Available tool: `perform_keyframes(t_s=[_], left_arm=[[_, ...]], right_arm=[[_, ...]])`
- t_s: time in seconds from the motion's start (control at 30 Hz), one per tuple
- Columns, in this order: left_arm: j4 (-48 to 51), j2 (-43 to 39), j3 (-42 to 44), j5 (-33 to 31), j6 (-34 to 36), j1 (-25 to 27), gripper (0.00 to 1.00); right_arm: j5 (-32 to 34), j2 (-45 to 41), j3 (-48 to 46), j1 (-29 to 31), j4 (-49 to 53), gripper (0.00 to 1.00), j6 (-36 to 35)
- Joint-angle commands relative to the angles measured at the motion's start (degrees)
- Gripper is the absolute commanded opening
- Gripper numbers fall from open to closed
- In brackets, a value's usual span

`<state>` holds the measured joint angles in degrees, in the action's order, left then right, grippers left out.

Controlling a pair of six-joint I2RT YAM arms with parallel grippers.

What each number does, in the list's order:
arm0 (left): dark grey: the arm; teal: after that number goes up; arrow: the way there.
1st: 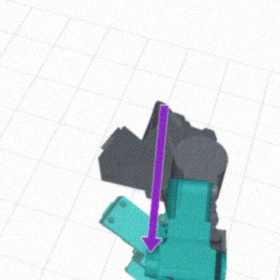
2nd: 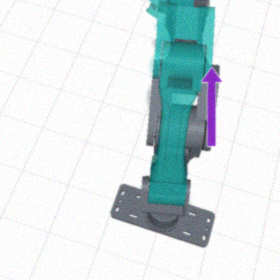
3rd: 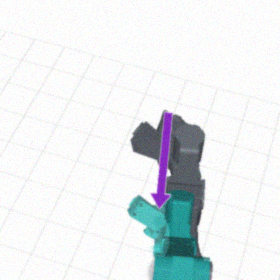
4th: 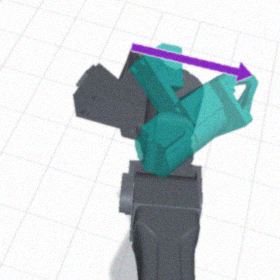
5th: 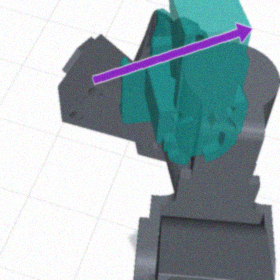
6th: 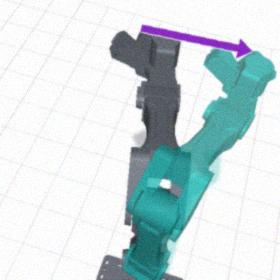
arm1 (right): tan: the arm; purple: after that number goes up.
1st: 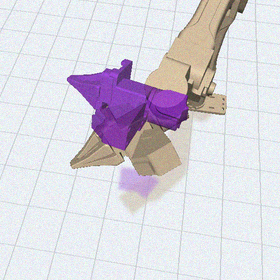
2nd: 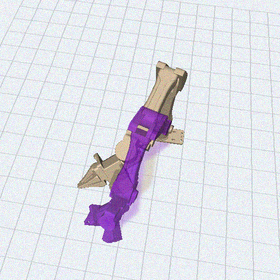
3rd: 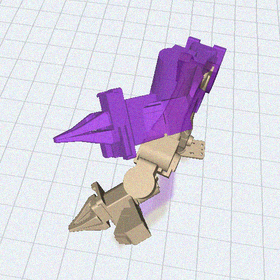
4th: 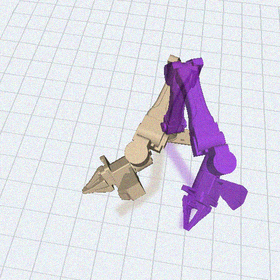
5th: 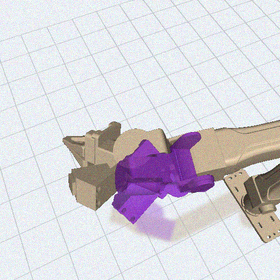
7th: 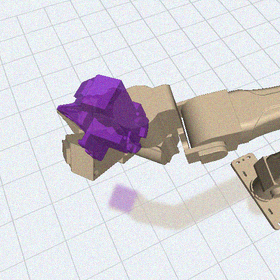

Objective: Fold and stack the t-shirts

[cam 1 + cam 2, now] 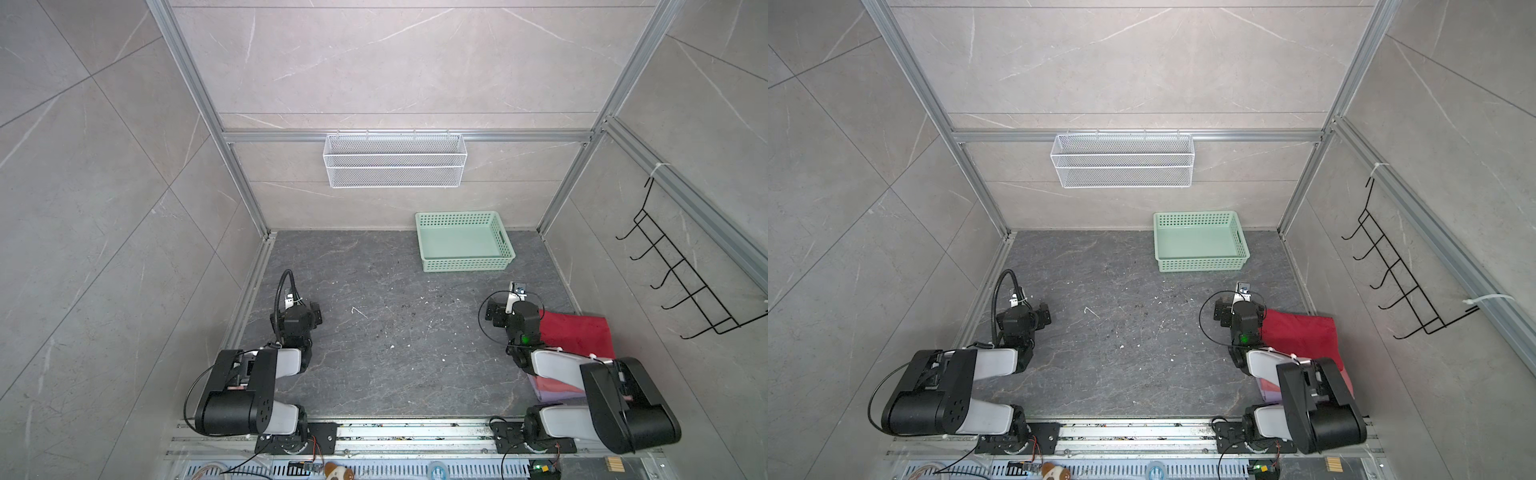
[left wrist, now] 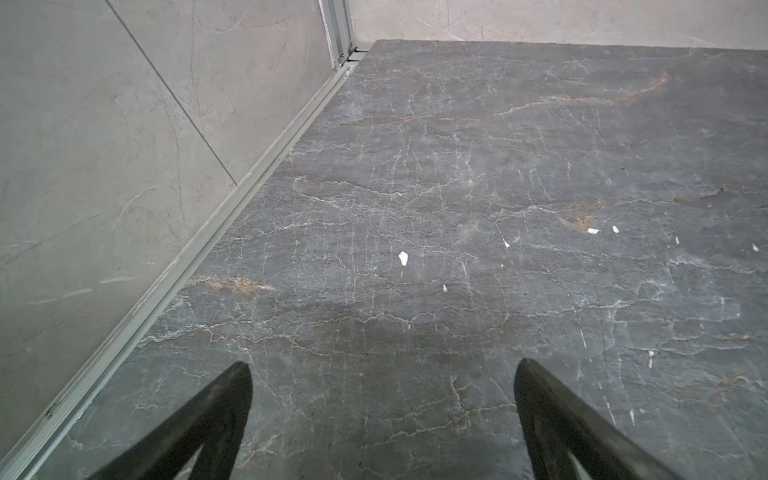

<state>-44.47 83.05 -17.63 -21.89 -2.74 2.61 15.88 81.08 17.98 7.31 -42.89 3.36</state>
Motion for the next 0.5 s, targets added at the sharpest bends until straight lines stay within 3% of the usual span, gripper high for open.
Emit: perform_keyframes(t_s=[0.0, 0.07, 0.13, 0.2, 0.27, 0.47], left_arm=[[-2.12, 0.53, -3.13, 4.57, 1.11, -1.59, 1.00], [-7.47, 3.95, -2.10, 6.76, 0.62, -3.05, 1.00], [-4.51, 2.72, -2.47, 7.28, -0.01, -3.30, 1.00], [-6.80, 3.65, -2.24, 6.88, 0.32, -3.40, 1.00], [-5.18, 3.19, -2.58, 7.32, 0.01, -3.49, 1.00], [-5.16, 3.13, -2.51, 7.31, 0.05, -3.58, 1.00]], right_arm=[[-2.48, 3.08, 1.20, -0.46, -7.03, 0.99, -0.50], [-1.97, 6.83, 0.18, -0.72, -14.32, 0.99, -0.80], [-3.17, 4.77, 1.57, -0.72, -7.28, 1.00, -0.43], [-3.13, 6.40, 1.04, -0.81, -11.64, 1.00, -0.95], [-3.30, 5.31, 1.89, -0.81, -7.72, 1.00, -0.57], [-2.92, 5.67, 1.90, -0.81, -8.41, 1.00, -1.00]])
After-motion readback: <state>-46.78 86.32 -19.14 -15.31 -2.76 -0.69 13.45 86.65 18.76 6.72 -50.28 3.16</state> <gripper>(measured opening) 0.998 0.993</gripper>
